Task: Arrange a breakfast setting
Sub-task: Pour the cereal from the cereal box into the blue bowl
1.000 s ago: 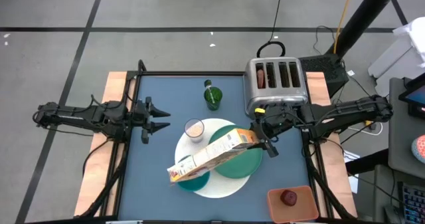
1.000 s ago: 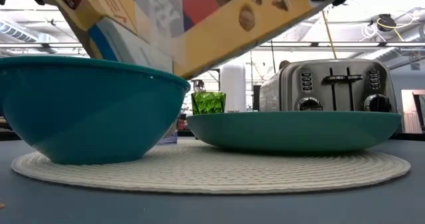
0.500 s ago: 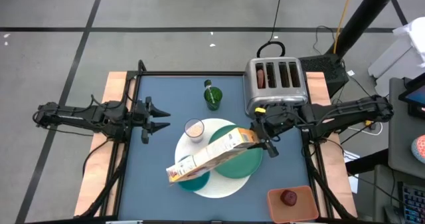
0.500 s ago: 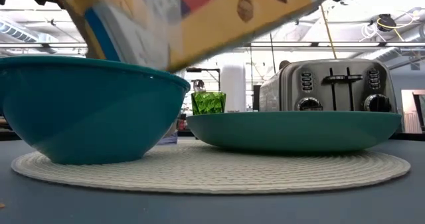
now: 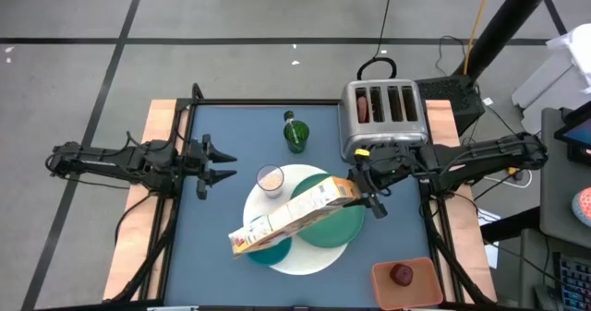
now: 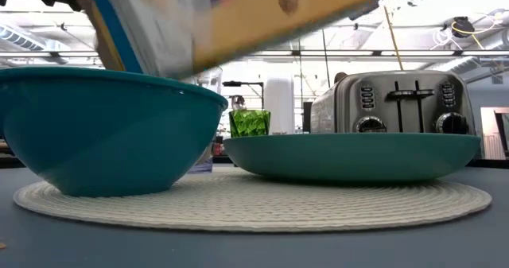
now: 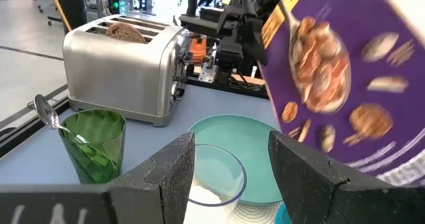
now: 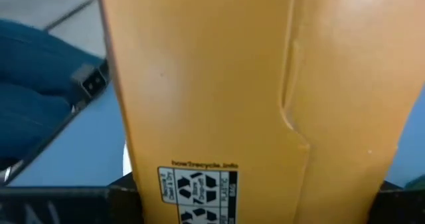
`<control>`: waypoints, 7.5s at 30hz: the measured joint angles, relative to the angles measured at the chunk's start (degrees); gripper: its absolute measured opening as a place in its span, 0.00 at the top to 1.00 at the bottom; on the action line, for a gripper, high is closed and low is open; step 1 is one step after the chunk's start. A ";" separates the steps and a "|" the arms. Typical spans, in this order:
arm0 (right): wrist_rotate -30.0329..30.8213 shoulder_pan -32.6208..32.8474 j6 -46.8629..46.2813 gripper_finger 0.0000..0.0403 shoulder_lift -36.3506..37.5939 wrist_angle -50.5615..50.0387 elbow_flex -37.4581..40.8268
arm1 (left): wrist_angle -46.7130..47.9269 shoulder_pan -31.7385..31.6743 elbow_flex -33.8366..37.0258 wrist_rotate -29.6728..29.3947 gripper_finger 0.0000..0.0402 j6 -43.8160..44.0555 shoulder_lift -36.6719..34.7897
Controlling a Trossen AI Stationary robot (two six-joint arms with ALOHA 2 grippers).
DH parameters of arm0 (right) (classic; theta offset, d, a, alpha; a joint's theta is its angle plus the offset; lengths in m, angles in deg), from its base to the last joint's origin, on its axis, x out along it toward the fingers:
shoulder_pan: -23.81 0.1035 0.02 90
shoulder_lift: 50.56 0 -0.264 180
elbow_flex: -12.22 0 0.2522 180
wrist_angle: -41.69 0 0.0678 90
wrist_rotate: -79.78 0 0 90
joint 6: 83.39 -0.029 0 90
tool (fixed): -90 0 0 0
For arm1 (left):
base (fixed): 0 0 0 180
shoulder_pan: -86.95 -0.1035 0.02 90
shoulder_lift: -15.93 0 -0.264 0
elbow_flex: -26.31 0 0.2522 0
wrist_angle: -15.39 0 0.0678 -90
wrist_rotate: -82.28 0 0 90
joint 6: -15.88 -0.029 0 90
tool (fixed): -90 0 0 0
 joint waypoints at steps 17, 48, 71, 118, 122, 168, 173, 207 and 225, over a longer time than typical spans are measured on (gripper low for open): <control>0.12 0.02 0.76 0.51 0.59 -4.37 -0.92 | 0.00 0.00 0.00 -0.01 0.51 0.04 0.00; -0.02 0.02 0.94 0.51 -0.15 -2.02 -0.61 | 0.00 0.00 0.00 0.01 0.51 0.04 0.02; 0.26 0.02 1.53 0.51 1.45 -2.43 -0.64 | 0.00 -0.02 -0.02 0.01 0.51 0.04 0.00; 0.28 0.02 -0.35 0.51 1.47 -2.83 -0.64 | -21.48 50.06 -0.02 -25.39 0.51 55.90 35.95; 0.28 0.02 -0.36 0.51 1.47 -2.83 -0.64 | -32.03 51.28 -0.02 -28.20 0.51 53.09 44.96; 0.09 0.02 -1.63 0.51 1.45 -1.58 -0.64 | -43.36 44.31 -4.57 -41.60 0.51 26.97 59.17; 0.30 0.02 -1.59 0.51 1.45 -1.56 -0.64 | -44.00 43.05 -4.57 -40.01 0.51 25.20 59.17; 2.43 0.30 -4.20 0.51 1.47 0.19 -0.66 | -47.92 42.59 -4.55 -33.67 0.51 27.78 59.14; 2.41 0.72 -7.09 0.51 3.21 -2.44 -0.70 | -47.72 40.42 -4.57 -31.40 0.51 28.28 59.17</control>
